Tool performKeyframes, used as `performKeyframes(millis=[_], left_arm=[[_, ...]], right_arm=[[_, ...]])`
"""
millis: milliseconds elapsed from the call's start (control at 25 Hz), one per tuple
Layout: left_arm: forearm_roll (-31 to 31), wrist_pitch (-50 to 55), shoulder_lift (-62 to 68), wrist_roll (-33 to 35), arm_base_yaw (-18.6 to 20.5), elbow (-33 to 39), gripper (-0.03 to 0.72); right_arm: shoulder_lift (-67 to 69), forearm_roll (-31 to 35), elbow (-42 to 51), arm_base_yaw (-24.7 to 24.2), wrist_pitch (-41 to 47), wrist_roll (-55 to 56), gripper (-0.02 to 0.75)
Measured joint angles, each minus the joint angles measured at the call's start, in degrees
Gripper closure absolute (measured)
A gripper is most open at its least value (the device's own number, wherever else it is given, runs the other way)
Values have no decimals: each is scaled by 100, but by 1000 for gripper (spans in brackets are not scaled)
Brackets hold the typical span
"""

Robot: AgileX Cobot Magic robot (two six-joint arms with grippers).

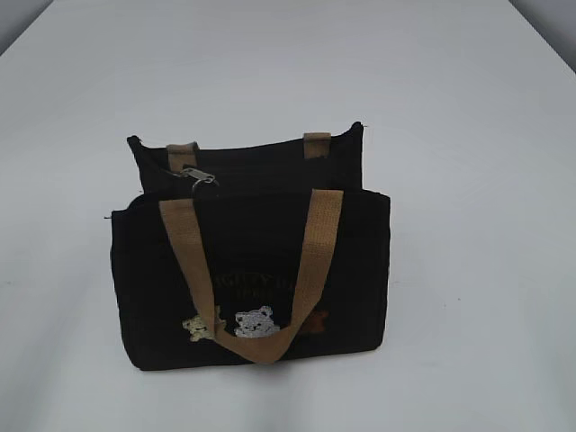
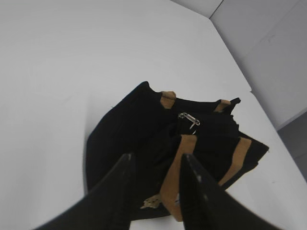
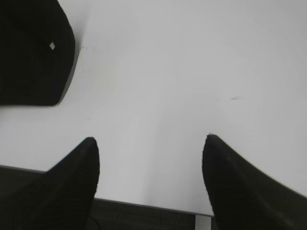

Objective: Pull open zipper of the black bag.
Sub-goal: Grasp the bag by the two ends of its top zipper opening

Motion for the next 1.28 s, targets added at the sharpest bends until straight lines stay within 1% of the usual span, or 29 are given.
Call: performKeyframes(millis=[40, 200, 240, 320, 400, 520, 600, 720, 840, 920, 1000, 1080, 1120, 1200, 1280], left_arm=[[-302, -91, 392, 219, 0, 0, 449], [-1728, -148, 2021, 1539, 0, -110, 449], [-2007, -111, 2375, 1715, 0, -197, 449], [-2287, -18, 3334, 1928, 0, -410, 449], [-2370, 75, 4003, 1998, 0, -648, 447], [-2432, 320, 4903, 2021, -79, -1097, 423], [-2438, 330, 5422, 2027, -252, -1336, 393], [-2451, 257, 5970, 2015, -671, -1607, 352], [-2468, 127, 6359, 2009, -1063, -1786, 342], [-2496, -28, 6583, 1971, -1167, -1836, 339], [-2516, -236, 6765, 1958, -1174, -1856, 339], [-2522, -337, 6919, 1954, -1174, -1875, 355], [-2540, -357, 6995, 1952, -1174, -1875, 376], [-2597, -359, 7144, 1952, -1185, -1882, 438], [-2646, -338, 7243, 1995, -1191, -1894, 521]], right_arm=[[183, 15, 0, 63, -5, 0, 218], [992, 67, -8, 380, -48, -12, 218], [1150, 73, -36, 510, -89, -29, 218], [1531, 79, -116, 733, -309, -91, 218], [1917, 99, -216, 911, -594, -135, 218], [2585, 183, -366, 1082, -1092, -157, 218], [3094, 288, -502, 1176, -1422, -251, 218], [3846, 550, -834, 1285, -1699, -620, 218], [4737, 877, -1333, 1315, -1803, -1075, 218], [5181, 1098, -1656, 1322, -1811, -1434, 218], [5607, 1410, -2003, 1322, -1818, -1782, 218], [5968, 1815, -2376, 1322, -1818, -2226, 218], [6159, 2009, -2562, 1349, -1823, -2408, 218], [6497, 2284, -2901, 1490, -1849, -2778, 218], [6870, 2413, -3242, 1763, -1918, -3018, 218]])
